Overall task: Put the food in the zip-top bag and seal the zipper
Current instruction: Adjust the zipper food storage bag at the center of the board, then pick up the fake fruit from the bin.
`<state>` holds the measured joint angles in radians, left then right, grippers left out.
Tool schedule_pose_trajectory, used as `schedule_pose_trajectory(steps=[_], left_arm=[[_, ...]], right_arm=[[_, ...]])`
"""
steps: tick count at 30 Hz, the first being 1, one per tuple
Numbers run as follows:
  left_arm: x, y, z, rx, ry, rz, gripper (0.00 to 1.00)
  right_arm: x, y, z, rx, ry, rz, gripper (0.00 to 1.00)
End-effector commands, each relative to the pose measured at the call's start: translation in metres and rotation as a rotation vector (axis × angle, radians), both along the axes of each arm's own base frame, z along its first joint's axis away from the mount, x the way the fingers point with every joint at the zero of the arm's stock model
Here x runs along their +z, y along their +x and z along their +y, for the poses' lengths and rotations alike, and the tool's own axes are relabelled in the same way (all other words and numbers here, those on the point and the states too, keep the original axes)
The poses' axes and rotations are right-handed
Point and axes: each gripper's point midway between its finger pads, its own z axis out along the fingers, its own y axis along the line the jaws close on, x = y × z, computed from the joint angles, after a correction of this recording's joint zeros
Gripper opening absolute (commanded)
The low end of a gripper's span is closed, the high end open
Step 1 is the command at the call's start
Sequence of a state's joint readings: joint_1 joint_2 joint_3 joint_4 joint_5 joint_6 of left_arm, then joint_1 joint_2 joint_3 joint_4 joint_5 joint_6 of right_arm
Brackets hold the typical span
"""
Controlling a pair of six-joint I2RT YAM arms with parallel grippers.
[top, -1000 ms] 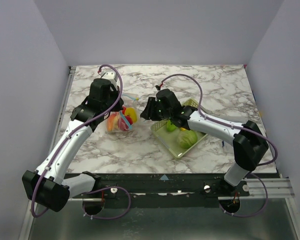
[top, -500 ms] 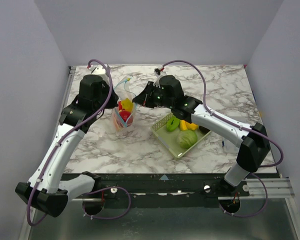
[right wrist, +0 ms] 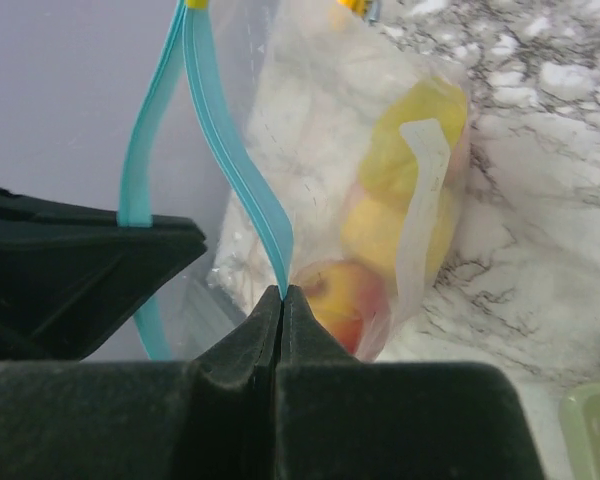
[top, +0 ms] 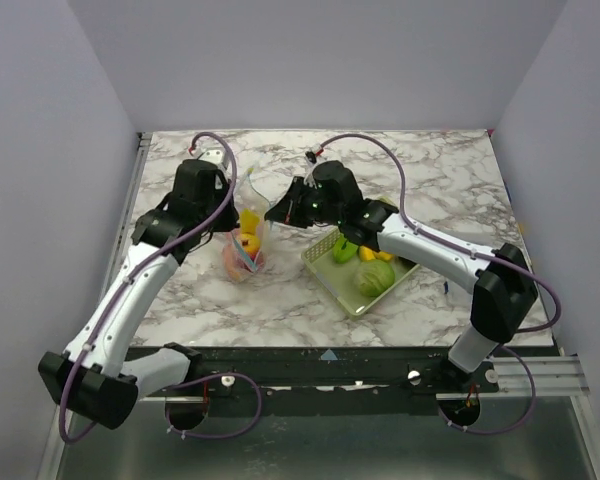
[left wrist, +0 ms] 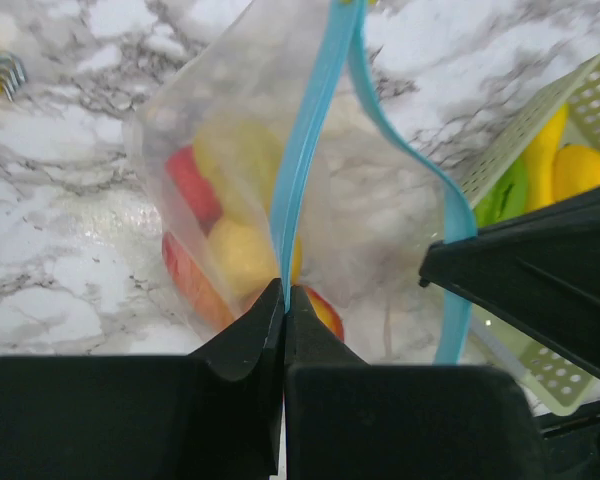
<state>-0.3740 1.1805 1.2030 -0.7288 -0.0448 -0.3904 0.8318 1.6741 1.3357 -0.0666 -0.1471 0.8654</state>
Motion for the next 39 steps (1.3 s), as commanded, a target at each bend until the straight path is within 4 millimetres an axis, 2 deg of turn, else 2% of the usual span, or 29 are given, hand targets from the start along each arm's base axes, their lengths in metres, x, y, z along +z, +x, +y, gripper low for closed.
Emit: schedule_pose_trajectory(steps=[1,2,4,6,10,12,13,16,19,22,26,28,30,34,36,39], left_arm=[[0.095,-0.020,0.003,-0.021,-0.126,-0.255,0.00],[0.100,-0.022,0.003,-0.022,-0.136,-0.279,0.00],[0.095,-0.022,0.005,-0.014,-0.132,-0.282,0.00],[0.072,-0.018,0.006,-0.005,-0.103,-0.244,0.00],[0.008,-0.011,0.009,0.001,-0.014,-0.095,0.00],[-0.008,-0.010,0.011,0.007,0.019,-0.036,0.00],[-0.007,-0.010,0.011,0.005,0.022,-0.030,0.00],[0.009,-0.007,0.011,0.002,0.006,-0.094,0.00],[0.024,-0.002,0.019,0.026,0.030,-0.175,0.00],[0.023,0.001,0.025,0.046,0.054,-0.194,0.00],[0.025,0.002,0.026,0.044,0.059,-0.225,0.00],[0.028,0.003,0.030,0.056,0.071,-0.245,0.00],[0.029,0.004,0.033,0.065,0.079,-0.267,0.00],[0.023,0.004,0.033,0.067,0.082,-0.276,0.00],[0.019,0.004,0.032,0.063,0.078,-0.271,0.00],[0.015,0.003,0.030,0.051,0.072,-0.264,0.00]], right_arm=[[0.071,-0.014,0.011,0.073,0.126,-0.078,0.00],[0.078,-0.016,0.013,0.079,0.146,-0.081,0.00],[0.086,-0.019,0.014,0.090,0.178,-0.078,0.00],[0.082,-0.021,0.015,0.094,0.188,-0.066,0.00],[0.039,-0.018,0.010,0.057,0.140,-0.036,0.00],[0.017,-0.014,0.008,0.043,0.085,-0.025,0.00],[0.008,-0.013,0.008,0.046,0.060,-0.018,0.00],[0.007,-0.014,0.008,0.049,0.027,-0.026,0.01],[0.016,-0.012,0.006,0.043,0.004,-0.042,0.08],[0.020,-0.011,-0.001,0.033,-0.053,-0.050,0.13],[0.028,-0.011,-0.019,-0.003,-0.111,-0.081,0.29],[0.028,-0.010,-0.036,-0.037,-0.184,-0.094,0.37],[0.024,-0.006,-0.064,-0.118,-0.292,-0.113,0.47],[0.019,-0.003,-0.138,-0.321,-0.518,-0.156,0.63],[0.012,-0.008,-0.170,-0.397,-0.613,-0.164,0.68],[-0.009,-0.014,-0.214,-0.489,-0.750,-0.146,0.74]])
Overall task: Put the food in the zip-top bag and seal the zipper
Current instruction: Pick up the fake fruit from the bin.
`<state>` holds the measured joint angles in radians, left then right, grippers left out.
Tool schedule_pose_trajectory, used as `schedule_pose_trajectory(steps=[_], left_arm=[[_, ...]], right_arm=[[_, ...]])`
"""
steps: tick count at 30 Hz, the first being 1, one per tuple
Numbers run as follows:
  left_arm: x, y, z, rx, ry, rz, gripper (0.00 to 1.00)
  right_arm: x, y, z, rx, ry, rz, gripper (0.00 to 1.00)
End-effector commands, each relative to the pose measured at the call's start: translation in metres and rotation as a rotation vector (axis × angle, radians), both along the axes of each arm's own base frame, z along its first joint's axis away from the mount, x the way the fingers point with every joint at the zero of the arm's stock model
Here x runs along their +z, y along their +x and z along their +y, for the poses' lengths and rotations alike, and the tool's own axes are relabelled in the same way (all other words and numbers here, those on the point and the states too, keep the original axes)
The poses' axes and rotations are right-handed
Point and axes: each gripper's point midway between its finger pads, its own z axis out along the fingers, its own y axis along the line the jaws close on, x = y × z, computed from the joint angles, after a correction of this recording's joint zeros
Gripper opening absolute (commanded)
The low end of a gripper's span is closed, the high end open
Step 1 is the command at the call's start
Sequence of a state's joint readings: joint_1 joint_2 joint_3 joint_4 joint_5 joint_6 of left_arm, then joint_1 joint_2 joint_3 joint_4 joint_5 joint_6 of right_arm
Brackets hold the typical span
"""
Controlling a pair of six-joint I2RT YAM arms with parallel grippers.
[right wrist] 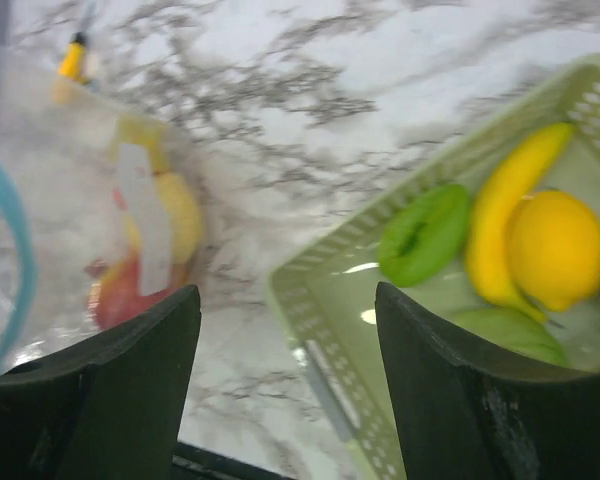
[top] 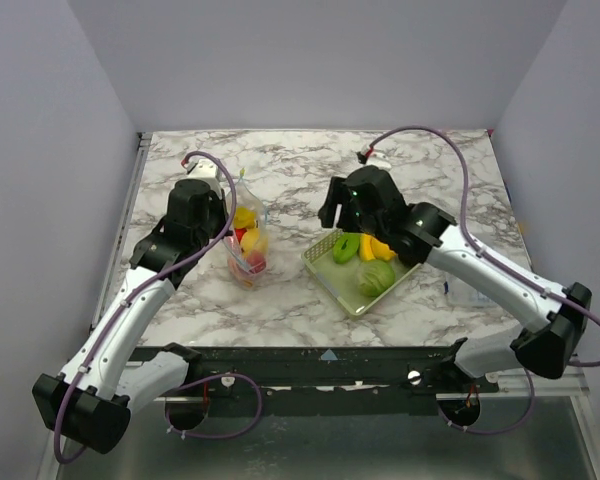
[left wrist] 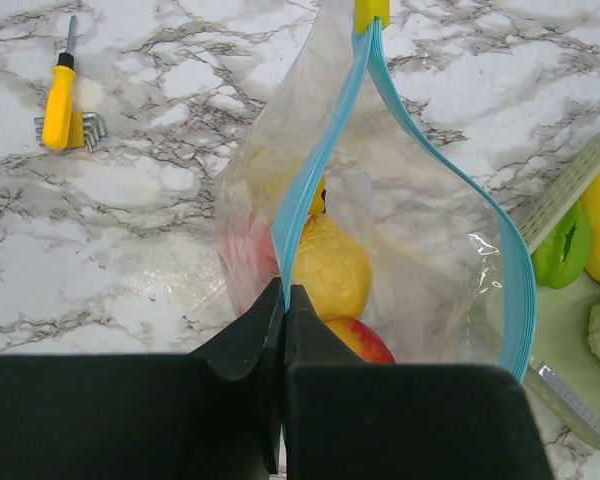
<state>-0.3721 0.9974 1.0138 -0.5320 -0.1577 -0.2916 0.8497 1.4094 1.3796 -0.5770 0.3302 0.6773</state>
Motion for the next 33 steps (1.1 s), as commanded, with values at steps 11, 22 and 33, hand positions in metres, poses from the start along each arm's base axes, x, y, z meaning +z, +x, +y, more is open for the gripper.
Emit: schedule_pose_trajectory(steps=[11,22,33], left_arm=[[0.002,0.001,0.003,0.006,-0.002,-0.045,0.00],[0.000,0.000,0.004,0.000,0.002,-0.053,0.00],[-0.003,0.000,0.000,-0.018,-0.007,-0.038,0.00]], right_arm=[[-0.100,0.010,-0.148,-0.411,-0.520,0.130,0.83],[-0.163,0.024,-0.157,-0.421,-0.589,0.271,0.85],[-0.206,0.016,-0.160,-0.408,-0.581,0.330,0.80]])
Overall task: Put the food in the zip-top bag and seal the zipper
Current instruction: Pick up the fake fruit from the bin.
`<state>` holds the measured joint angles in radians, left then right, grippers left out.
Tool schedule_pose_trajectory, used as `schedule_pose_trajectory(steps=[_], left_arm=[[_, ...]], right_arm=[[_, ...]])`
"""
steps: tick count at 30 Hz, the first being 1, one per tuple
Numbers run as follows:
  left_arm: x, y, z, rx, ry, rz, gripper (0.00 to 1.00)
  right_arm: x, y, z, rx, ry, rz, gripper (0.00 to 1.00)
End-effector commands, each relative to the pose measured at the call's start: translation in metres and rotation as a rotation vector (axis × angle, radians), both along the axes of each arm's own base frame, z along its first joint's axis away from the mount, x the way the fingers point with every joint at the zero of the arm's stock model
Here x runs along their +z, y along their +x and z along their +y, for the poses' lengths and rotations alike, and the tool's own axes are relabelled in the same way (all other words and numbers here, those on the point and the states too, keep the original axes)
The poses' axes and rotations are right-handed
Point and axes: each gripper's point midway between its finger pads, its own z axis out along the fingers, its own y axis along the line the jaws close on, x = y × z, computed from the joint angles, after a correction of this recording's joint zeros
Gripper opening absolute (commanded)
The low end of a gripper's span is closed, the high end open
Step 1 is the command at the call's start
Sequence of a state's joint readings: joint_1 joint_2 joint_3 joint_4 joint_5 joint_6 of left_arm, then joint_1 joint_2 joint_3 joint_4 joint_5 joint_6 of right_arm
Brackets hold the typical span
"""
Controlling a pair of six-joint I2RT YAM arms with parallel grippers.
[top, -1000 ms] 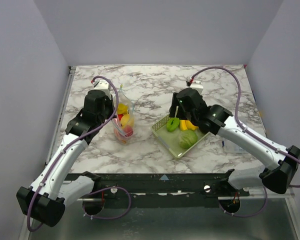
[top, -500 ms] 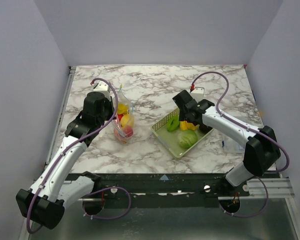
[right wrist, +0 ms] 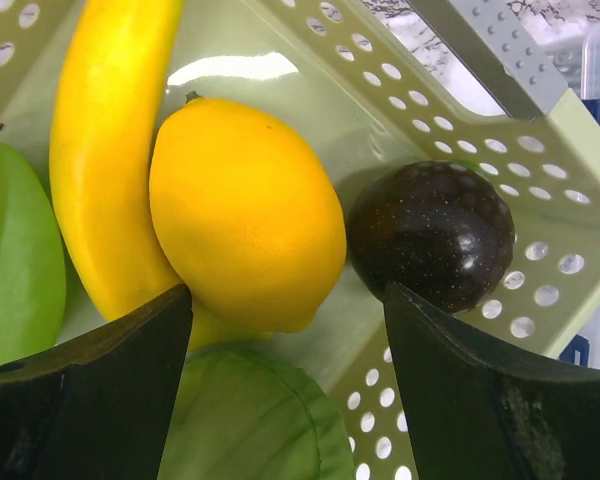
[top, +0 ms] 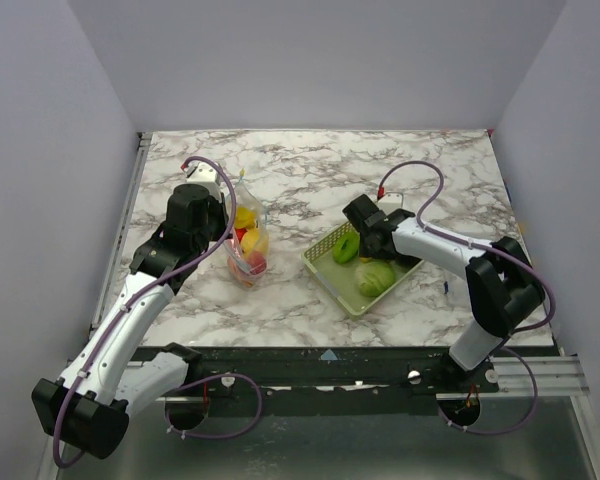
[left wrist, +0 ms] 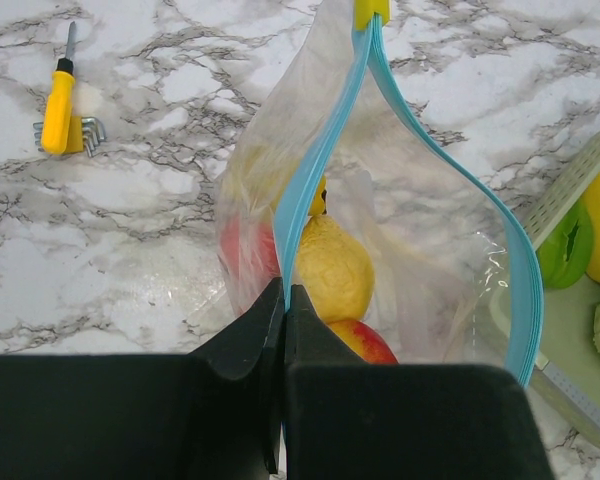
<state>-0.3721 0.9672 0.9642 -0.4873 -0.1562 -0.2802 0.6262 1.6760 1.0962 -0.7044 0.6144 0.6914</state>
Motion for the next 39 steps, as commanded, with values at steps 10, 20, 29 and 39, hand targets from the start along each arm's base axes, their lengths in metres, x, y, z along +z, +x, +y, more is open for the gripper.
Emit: schedule_pose_trajectory(steps=[10,20,29,39], left_arm=[[0.000,0.003,-0.001,-0.012,-0.005,-0.008,0.00],[0.000,0.003,-0.002,-0.013,-0.007,-0.008,0.00],[0.000,0.002,-0.004,-0.024,-0.016,-0.006,0.00],[-0.003,0.004,-0.003,-0.015,-0.008,0.005,0.00]], right_arm=[[-0.014,0.015,0.004,0.051,-0.002,-0.040,0.82],[-0.006,0.020,0.008,0.086,0.013,-0.070,0.53],[0.030,0.016,0.008,0.100,0.060,-0.124,0.31],[0.118,0.016,0.054,0.265,0.391,-0.324,0.18]])
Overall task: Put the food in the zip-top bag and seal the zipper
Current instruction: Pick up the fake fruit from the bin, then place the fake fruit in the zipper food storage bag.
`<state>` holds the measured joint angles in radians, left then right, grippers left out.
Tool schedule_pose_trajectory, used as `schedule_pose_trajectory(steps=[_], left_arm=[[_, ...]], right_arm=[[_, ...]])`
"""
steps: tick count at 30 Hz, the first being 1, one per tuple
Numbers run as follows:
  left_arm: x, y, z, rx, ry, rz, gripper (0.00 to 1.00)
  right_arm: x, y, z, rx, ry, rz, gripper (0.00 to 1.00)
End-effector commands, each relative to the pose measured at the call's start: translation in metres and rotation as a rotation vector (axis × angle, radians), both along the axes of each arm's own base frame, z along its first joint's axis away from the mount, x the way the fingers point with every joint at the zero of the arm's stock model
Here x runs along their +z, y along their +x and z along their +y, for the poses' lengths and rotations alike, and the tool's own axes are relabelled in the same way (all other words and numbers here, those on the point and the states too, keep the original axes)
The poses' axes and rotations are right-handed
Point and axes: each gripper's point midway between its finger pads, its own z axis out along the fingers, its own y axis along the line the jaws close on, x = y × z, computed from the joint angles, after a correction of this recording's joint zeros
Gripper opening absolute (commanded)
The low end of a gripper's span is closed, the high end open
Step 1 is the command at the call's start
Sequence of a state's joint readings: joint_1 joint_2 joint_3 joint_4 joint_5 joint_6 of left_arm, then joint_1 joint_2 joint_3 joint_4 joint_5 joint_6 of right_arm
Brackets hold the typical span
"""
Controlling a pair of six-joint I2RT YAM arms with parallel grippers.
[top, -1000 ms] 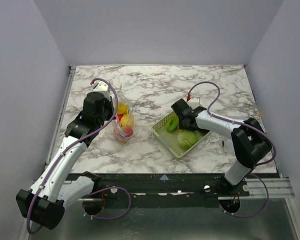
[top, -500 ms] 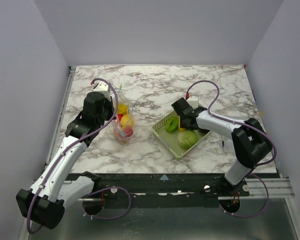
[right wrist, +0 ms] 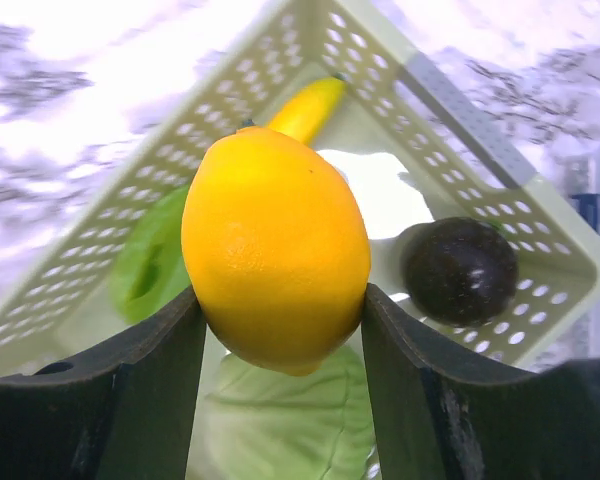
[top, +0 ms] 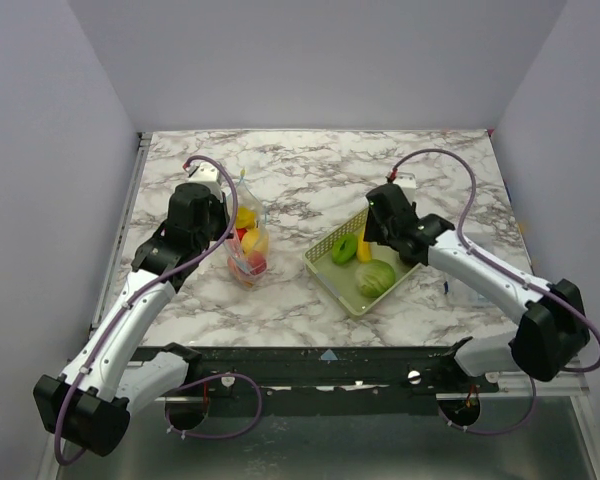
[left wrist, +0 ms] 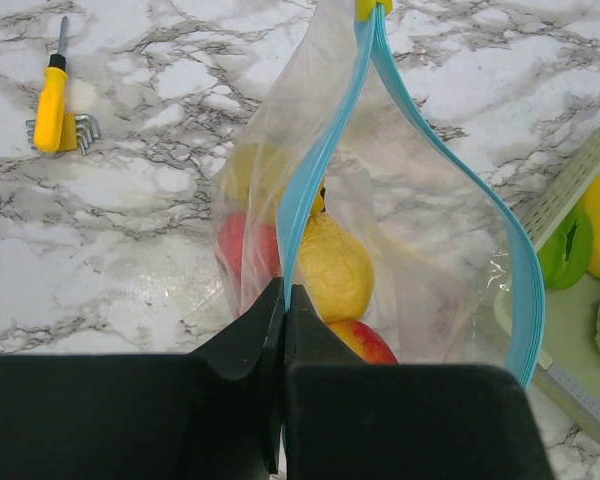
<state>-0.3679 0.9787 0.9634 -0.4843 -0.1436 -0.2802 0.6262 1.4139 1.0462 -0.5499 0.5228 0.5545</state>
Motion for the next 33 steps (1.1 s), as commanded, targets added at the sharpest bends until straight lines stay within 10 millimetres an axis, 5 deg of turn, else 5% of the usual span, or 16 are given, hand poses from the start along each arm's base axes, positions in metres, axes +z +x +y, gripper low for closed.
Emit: schedule_pose_trajectory(steps=[1,7,13,18,24,33], left_arm=[[0.000,0.003,-0.001,-0.007,-0.008,-0.008,0.00],[0.001,0.003,-0.001,-0.009,-0.014,-0.008,0.00],[0.002,0.002,-0.002,-0.012,-0.019,-0.010,0.00],[0.004,0.002,-0.001,-0.010,-0.023,-0.015,0.00],[0.004,0.002,0.000,-0.005,-0.023,-0.017,0.00],[0.005,0.002,0.000,-0.008,-0.027,-0.020,0.00]], right_arm=[[0.057,0.000,0.041,0.183,0.249,-0.138,0.17],[0.131,-0.034,0.114,0.581,0.648,-0.299,0.17],[0.174,-0.074,0.174,0.912,0.962,-0.228,0.17],[0.202,-0.079,0.205,0.973,1.091,-0.237,0.17],[0.209,-0.076,0.242,0.977,1.214,-0.191,0.18],[0.185,-0.051,0.287,0.807,1.139,-0.131,0.24]])
